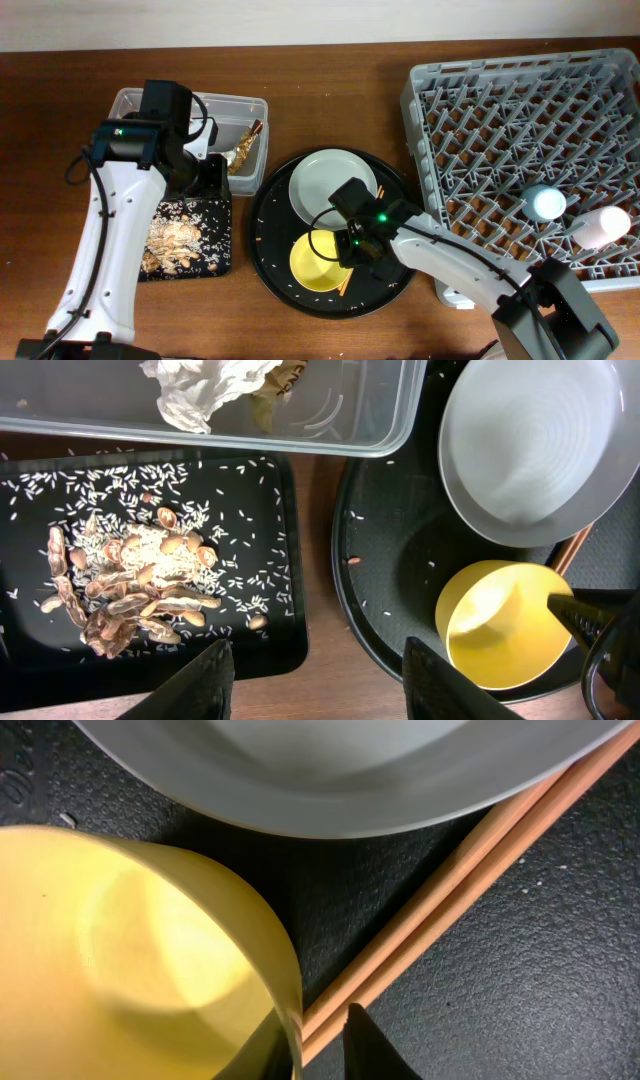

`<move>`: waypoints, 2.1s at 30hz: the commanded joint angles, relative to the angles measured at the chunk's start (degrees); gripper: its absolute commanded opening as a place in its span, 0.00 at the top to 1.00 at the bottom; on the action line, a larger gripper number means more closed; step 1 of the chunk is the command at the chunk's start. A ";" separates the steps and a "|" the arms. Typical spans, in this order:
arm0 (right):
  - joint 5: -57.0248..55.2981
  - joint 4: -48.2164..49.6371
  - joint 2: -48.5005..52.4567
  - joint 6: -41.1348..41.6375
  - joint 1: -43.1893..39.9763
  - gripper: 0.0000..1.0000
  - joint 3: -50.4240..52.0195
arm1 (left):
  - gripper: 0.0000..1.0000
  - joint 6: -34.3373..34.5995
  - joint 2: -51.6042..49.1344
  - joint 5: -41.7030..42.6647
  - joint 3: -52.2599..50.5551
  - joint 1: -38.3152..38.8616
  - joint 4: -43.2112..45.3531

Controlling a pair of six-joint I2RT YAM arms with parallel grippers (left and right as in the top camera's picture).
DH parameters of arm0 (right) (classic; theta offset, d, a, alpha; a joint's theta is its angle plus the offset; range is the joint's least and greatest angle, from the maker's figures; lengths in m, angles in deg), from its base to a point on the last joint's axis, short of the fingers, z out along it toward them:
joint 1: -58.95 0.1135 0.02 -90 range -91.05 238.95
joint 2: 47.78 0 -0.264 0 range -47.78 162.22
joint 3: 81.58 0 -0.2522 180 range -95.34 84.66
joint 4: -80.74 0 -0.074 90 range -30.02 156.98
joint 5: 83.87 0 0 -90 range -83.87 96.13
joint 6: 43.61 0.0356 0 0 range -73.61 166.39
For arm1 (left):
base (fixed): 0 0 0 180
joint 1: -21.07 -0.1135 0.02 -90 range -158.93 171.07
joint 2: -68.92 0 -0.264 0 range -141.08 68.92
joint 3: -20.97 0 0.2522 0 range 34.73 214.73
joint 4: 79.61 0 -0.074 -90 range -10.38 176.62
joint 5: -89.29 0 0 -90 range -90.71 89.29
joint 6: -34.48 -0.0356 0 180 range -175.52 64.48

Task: Sort waste into correct bins and load items into the dishwasher rack
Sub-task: 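Grasp the yellow bowl with the right gripper and lift, then place the yellow bowl on its side in the rack's back corner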

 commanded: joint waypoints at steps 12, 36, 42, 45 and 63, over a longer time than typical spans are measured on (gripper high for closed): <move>1.84 -1.05 -3.87 -2.58 0.13 0.96 -3.45 | 0.46 0.61 0.57 0.02 0.46 -0.24 0.11; -48.06 29.33 -11.43 -45.42 -54.73 0.96 -15.61 | 0.41 0.59 0.57 0.00 0.46 -0.26 1.92; -63.67 50.90 1.57 -62.20 -59.71 0.96 -15.63 | 0.30 0.59 0.57 0.02 0.46 -0.26 2.12; -64.15 56.57 7.80 -67.58 -60.24 0.96 -15.63 | 0.27 0.59 0.57 0.02 0.46 -0.24 2.16; -62.88 44.65 18.23 -52.81 -52.92 0.88 -15.58 | 0.27 0.61 0.57 0.87 0.46 -0.26 2.97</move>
